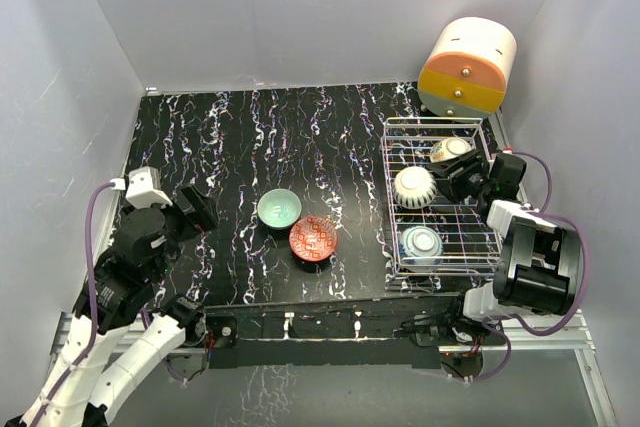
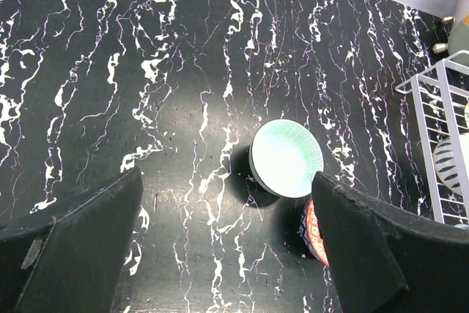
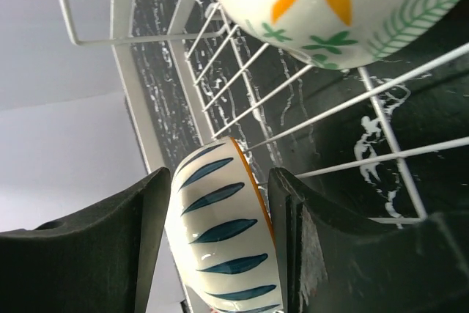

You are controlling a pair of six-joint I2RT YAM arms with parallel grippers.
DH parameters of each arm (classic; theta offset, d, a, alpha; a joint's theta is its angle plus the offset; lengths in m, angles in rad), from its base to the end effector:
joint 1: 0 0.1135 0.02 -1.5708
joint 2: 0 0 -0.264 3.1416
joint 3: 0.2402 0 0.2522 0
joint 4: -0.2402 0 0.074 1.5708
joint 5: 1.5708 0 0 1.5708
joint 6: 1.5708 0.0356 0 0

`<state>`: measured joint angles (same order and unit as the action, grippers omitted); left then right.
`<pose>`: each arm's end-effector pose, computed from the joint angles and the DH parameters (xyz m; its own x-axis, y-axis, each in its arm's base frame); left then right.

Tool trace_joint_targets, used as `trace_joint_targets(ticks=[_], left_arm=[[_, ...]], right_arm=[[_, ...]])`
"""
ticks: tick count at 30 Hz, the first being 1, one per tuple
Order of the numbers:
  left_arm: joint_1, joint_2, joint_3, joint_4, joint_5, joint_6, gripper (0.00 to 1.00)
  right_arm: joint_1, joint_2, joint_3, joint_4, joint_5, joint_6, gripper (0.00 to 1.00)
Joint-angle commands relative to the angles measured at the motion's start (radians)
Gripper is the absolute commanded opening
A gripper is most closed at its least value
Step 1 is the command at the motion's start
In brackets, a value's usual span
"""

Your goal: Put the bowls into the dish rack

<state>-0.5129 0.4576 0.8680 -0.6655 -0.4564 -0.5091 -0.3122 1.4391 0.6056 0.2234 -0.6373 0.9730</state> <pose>0.0830 -0.0287 0.3561 -0.2256 -0.3751 -0.8991 -0.0470 0.9260 -0.3745 0.2716 -0.0654 0.1754 -0.4864 0.8551 -0.1795 0.3284 0.3693 0.8693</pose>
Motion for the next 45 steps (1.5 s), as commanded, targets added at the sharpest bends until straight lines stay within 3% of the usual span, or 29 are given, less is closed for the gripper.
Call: trace_joint_targets(ticks=[1, 11, 19, 25, 32, 40, 45], left_arm=[[-0.003, -0.022, 0.002, -0.017, -0.013, 0.001, 0.97], [-0.003, -0.023, -0.014, -0.002, -0.002, -0.003, 0.97], [-0.004, -0.014, -0.024, 0.007, 0.004, 0.007, 0.97], [-0.004, -0.01, -0.039, 0.034, 0.022, 0.008, 0.97], [-0.004, -0.033, -0.046, 0.027, 0.026, 0.004, 0.97], [-0.004, -0.056, -0.058, 0.016, 0.016, 0.015, 0.97], [-0.004, -0.063, -0.062, 0.017, 0.009, 0.023, 0.97]], right_arm=[[-0.001, -0.03, 0.023, -0.053, 0.062, -0.094, 0.58], [-0.001, -0.061, 0.11, -0.252, 0.176, -0.3, 0.61], [0.021, -0.175, 0.201, -0.39, 0.249, -0.409, 0.62], [0.227, -0.203, 0.371, -0.57, 0.47, -0.531, 0.76], [0.517, -0.123, 0.499, -0.738, 0.8, -0.602, 0.78], [0.573, -0.055, 0.524, -0.811, 0.926, -0.645, 0.78], [0.575, -0.031, 0.532, -0.821, 0.894, -0.674, 0.79]])
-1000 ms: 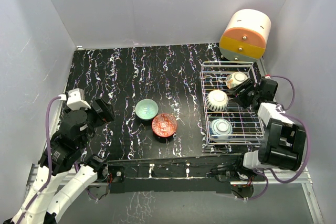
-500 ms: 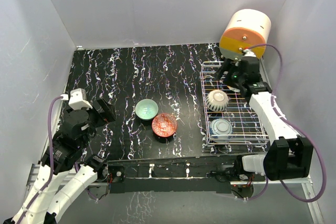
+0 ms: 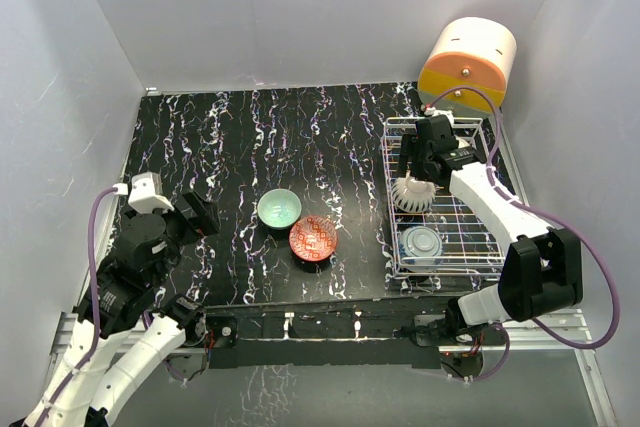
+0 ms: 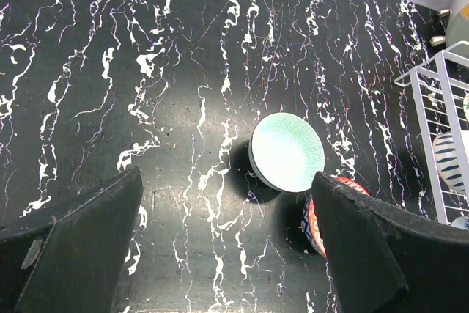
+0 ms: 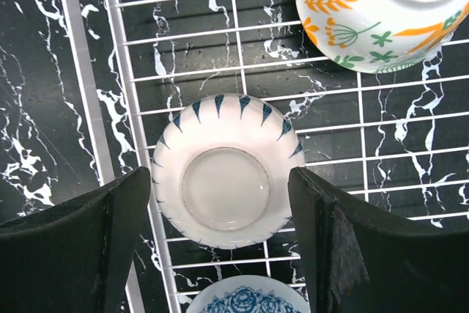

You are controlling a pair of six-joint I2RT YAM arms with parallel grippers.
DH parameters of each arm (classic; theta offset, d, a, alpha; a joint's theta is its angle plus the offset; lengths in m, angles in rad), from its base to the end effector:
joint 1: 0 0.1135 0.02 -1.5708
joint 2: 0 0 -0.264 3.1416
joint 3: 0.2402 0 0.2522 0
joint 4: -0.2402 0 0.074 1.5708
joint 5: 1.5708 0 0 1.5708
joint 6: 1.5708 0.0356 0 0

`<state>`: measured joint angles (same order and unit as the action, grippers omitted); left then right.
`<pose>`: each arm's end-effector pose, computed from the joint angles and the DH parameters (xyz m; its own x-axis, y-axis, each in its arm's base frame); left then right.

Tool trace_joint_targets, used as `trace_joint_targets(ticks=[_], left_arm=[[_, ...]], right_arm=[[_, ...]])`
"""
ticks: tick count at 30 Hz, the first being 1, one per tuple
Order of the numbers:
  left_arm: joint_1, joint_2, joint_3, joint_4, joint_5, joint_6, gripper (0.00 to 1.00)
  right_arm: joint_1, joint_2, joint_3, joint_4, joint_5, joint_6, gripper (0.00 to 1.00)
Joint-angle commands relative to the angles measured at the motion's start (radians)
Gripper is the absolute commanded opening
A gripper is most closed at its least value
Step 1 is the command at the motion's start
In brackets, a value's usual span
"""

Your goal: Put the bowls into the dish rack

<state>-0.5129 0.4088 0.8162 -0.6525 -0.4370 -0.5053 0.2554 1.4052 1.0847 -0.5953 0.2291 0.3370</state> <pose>0.0788 -0.0271 0.3448 -0.2270 -0.3755 -0.8986 -0.0263 0.9247 -0.3797 0.2866 0.0665 0.2675 -0.7613 0.1341 -0.6344 0.1479 0.9885 0.0315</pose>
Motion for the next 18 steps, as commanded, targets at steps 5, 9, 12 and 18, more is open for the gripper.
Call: trace_joint_targets(ticks=[5, 9, 12, 18], left_arm=[[-0.004, -0.021, -0.018, 0.009, -0.007, 0.021, 0.97], [-0.003, -0.035, -0.032, 0.016, -0.007, 0.023, 0.97], [-0.003, -0.038, -0.04, 0.017, -0.008, 0.029, 0.97], [-0.003, -0.051, -0.053, 0.013, -0.014, 0.037, 0.97]], right_arm=[[0.023, 0.019, 0.043, -0.027, 0.013, -0.067, 0.79], [0.029, 0.024, 0.022, -0.023, 0.013, -0.07, 0.79], [0.03, 0.041, 0.019, -0.024, 0.029, -0.068, 0.79], [0.031, 0.059, -0.005, -0.042, 0.126, -0.037, 0.79]])
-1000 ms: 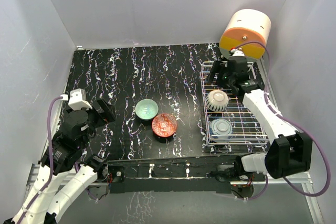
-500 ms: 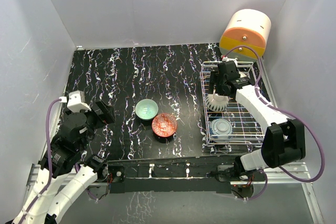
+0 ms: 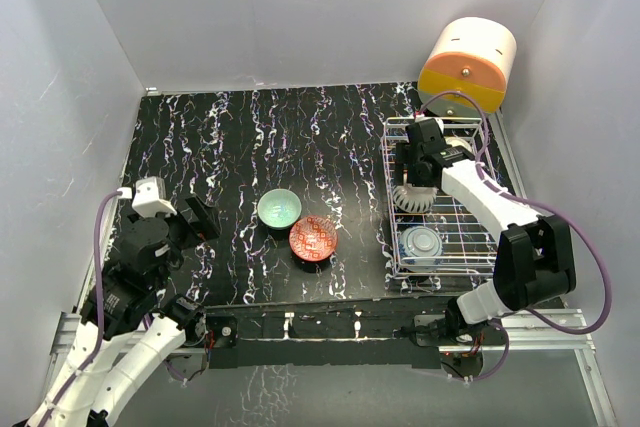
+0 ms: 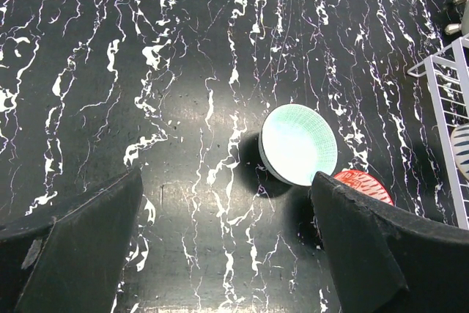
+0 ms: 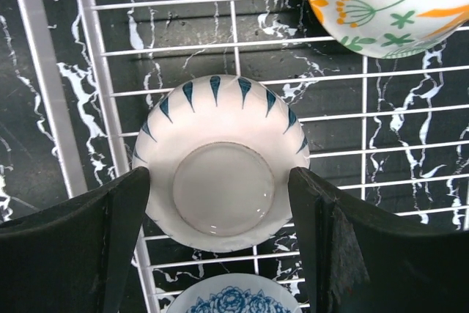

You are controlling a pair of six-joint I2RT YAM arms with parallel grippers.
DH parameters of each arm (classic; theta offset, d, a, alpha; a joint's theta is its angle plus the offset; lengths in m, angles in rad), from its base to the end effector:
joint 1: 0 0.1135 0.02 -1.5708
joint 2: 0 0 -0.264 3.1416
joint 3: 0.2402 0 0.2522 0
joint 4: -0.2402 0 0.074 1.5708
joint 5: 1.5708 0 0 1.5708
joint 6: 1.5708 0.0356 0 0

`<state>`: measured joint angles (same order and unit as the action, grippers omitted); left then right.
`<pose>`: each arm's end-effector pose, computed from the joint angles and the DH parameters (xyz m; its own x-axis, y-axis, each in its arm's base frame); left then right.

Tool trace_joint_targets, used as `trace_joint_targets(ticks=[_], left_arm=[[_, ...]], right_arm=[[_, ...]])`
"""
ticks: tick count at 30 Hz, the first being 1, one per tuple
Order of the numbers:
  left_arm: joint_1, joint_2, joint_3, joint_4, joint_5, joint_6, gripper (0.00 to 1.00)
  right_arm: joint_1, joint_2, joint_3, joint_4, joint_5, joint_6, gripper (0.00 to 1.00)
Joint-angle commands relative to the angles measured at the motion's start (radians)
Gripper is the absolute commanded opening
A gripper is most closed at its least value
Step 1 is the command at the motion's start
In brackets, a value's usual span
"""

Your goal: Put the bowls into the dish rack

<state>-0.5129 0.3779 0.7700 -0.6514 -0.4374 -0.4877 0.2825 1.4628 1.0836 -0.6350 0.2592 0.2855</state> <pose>0.0778 -0.0265 0.3327 -0.2385 -0.3528 -0.9048 -0.0271 0.9337 -0.3570 0.2893 0.0745 0.2490 -0.8217 0.0450 -0.5682 0.0959 0.9936 -0.0600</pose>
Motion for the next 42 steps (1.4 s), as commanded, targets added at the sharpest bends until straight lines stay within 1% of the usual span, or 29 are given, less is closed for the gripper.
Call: trace_joint_targets(ticks=[1, 7, 12, 15, 18, 22, 25, 28, 31, 35, 42], left_arm=[[-0.003, -0.023, -0.009, 0.013, -0.014, 0.02, 0.97], [-0.003, -0.038, -0.017, 0.023, 0.006, 0.02, 0.97], [-0.003, -0.05, -0.04, 0.042, 0.042, 0.026, 0.97], [-0.004, -0.044, -0.04, 0.047, 0.057, 0.035, 0.97], [-0.004, -0.04, -0.033, 0.045, 0.058, 0.04, 0.97], [-0.003, -0.054, -0.045, 0.051, 0.054, 0.026, 0.97], [-0.004, -0.058, -0.055, 0.057, 0.054, 0.016, 0.97], [-0.003, -0.045, -0.045, 0.051, 0.051, 0.015, 0.97], [-0.004, -0.034, -0.036, 0.049, 0.047, 0.02, 0.97], [-0.003, -0.034, -0.035, 0.045, 0.042, 0.019, 0.97], [-0.003, -0.028, -0.026, 0.034, 0.034, 0.019, 0.97]], right_arm=[[0.003, 0.002, -0.004, -0.016, 0.121, 0.028, 0.79], [-0.004, -0.046, -0.034, -0.064, 0.285, 0.094, 0.81], [-0.033, -0.124, -0.067, -0.08, 0.314, 0.129, 0.81], [-0.037, -0.164, -0.069, -0.079, 0.286, 0.147, 0.81], [-0.037, -0.174, -0.038, -0.069, 0.241, 0.129, 0.8], [-0.038, -0.126, 0.01, -0.036, 0.142, 0.065, 0.81], [-0.037, -0.075, 0.032, -0.017, 0.041, 0.044, 0.81], [-0.038, -0.073, 0.009, 0.059, -0.053, 0.026, 0.81], [-0.038, -0.101, -0.045, 0.19, -0.128, 0.01, 0.81], [-0.038, -0.072, -0.064, 0.239, -0.147, -0.002, 0.81], [-0.038, 0.02, -0.045, 0.218, -0.157, 0.012, 0.81]])
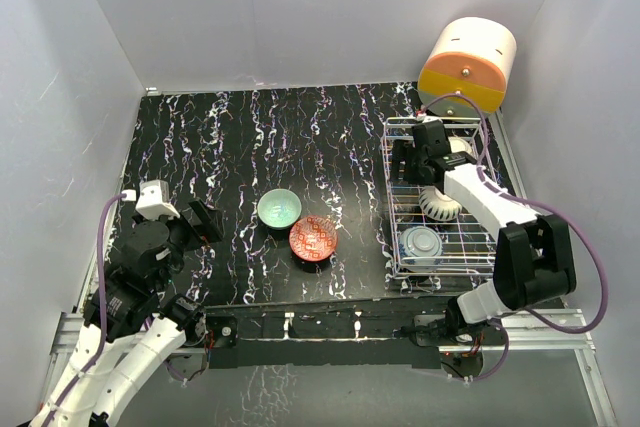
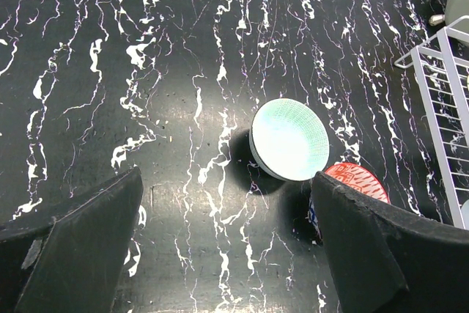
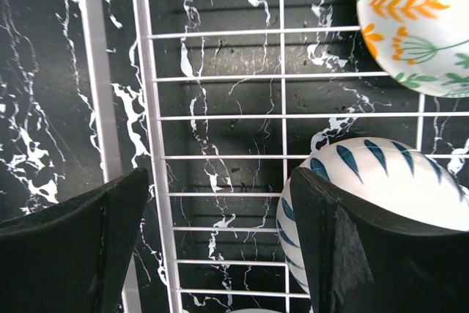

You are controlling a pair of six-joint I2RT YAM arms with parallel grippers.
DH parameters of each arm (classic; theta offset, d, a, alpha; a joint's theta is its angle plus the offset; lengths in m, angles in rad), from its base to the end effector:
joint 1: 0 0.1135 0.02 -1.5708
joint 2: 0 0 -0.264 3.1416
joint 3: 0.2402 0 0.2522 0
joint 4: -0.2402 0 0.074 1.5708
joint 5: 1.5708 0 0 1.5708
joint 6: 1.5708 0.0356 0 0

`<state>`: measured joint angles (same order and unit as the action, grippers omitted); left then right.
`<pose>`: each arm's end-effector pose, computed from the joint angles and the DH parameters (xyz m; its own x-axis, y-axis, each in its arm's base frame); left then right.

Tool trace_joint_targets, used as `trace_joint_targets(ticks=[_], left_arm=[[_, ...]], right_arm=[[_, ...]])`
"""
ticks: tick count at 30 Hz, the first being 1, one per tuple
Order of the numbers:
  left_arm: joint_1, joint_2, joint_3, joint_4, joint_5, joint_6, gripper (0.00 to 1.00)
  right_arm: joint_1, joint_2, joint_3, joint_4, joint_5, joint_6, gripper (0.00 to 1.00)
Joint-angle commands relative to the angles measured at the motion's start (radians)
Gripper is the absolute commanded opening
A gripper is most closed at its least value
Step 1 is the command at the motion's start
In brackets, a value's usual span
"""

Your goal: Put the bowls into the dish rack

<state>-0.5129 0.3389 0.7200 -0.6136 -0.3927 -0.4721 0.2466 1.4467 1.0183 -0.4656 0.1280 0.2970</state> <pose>0.0765 -0.0274 0.3234 -0.2374 -0.3485 -0.9068 0.0235 0.9311 -0.3640 0.2955 0.0697 0.2431 -0.7711 0.1052 -0.6280 0.0639 0.9941 0.0881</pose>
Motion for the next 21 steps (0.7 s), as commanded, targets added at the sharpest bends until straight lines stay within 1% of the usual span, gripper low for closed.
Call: trace_joint_targets(ticks=[1, 5, 9, 16, 21], left_arm=[[-0.003, 0.012, 0.026, -0.004, -0.012, 0.005, 0.97], [-0.004, 0.009, 0.032, -0.006, -0.019, 0.012, 0.97], [-0.004, -0.005, 0.021, 0.006, -0.013, 0.012, 0.97], [-0.003, -0.02, 0.013, 0.01, -0.002, 0.018, 0.97], [-0.003, -0.043, -0.001, 0.024, 0.016, 0.031, 0.97]], right_arm=[[-0.001, 0.04, 0.018, 0.046, -0.033, 0.002, 0.81], [-0.002, 0.046, 0.003, 0.016, -0.03, 0.003, 0.81], [-0.001, 0.037, -0.006, -0.064, 0.052, 0.046, 0.81], [-0.001, -0.06, -0.058, -0.2, 0.137, 0.144, 0.81], [-0.016, -0.125, -0.079, -0.26, 0.184, 0.208, 0.81]])
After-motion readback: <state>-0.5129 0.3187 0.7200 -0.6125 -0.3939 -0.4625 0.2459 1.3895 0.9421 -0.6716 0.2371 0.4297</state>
